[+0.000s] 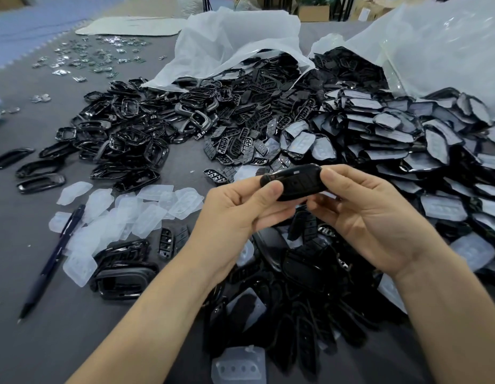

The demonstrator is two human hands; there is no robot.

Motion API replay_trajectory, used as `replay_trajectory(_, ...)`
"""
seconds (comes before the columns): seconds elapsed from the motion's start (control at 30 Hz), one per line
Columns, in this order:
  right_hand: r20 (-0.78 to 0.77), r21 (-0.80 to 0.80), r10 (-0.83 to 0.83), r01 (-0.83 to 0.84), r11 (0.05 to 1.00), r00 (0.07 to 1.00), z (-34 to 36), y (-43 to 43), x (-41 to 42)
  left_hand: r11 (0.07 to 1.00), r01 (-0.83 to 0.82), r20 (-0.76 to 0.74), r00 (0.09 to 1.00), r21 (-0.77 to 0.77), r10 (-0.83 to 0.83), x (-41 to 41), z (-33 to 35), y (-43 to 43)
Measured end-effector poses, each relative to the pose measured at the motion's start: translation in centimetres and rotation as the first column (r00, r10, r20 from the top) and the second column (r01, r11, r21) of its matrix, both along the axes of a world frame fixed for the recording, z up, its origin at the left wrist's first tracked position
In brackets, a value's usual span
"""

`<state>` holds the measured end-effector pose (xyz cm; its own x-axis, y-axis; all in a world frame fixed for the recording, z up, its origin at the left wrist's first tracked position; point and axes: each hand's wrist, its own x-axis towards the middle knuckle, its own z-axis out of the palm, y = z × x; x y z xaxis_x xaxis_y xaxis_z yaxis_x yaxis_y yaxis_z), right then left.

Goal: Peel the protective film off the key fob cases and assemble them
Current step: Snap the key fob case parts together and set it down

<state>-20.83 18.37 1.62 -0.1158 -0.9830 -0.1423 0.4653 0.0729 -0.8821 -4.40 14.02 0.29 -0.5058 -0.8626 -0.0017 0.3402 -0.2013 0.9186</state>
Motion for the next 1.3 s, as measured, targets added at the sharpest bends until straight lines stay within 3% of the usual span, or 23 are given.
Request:
replay_trajectory(0.27, 0.062, 0.054, -0.024, 0.021, 0.998, 0.998, -0.3, -0.2, 0.2, 0.965, 0.062, -0.177, 0.984, 0.253, -0.017, -0.5, -0.1, 0.1)
replay_trajectory(0.8, 0.056, 0.041, -0.007, 0.005, 0.999, 0.998, -0.9, -0.2, 0.5, 0.969, 0.012, -0.147, 0.989, 0.246, 0.025, -0.4, -0.5, 0.1)
replay_trajectory(0.97, -0.028, -0.062, 0.053, -0.055, 0.997, 0.998, -0.6, -0.1, 0.1, 0.973, 0.002, -0.165, 0.986, 0.23, 0.037, -0.6, -0.5, 0.4)
replay_trajectory(1.1, -0.07, -0.079, 0.016, -0.022, 0.997, 0.997, -0.6, -0.1, 0.6, 0.99, -0.058, -0.129, 0.989, 0.126, 0.075, -0.4, -0.5, 0.2)
replay_trajectory(1.17, -0.109, -0.031, -0.013, 0.01, 0.999, 0.994, -0.7, -0.2, 0.8, 0.976, -0.185, 0.006, 0.982, -0.114, 0.186, 0.0, -0.5, 0.0)
replay_trajectory(1.23, -0.139, 0.03, 0.008, -0.004, 1.0, 0.99, -0.6, -0.2, 0.7, 0.892, -0.213, 0.18, 0.936, -0.398, 0.303, 0.5, -0.4, -0.3)
replay_trajectory(1.3, -0.129, 0.058, 0.046, -0.039, 0.998, 0.991, -0.4, -0.2, 0.4, 0.867, -0.18, 0.238, 0.918, -0.464, 0.318, 0.7, -0.5, -0.4)
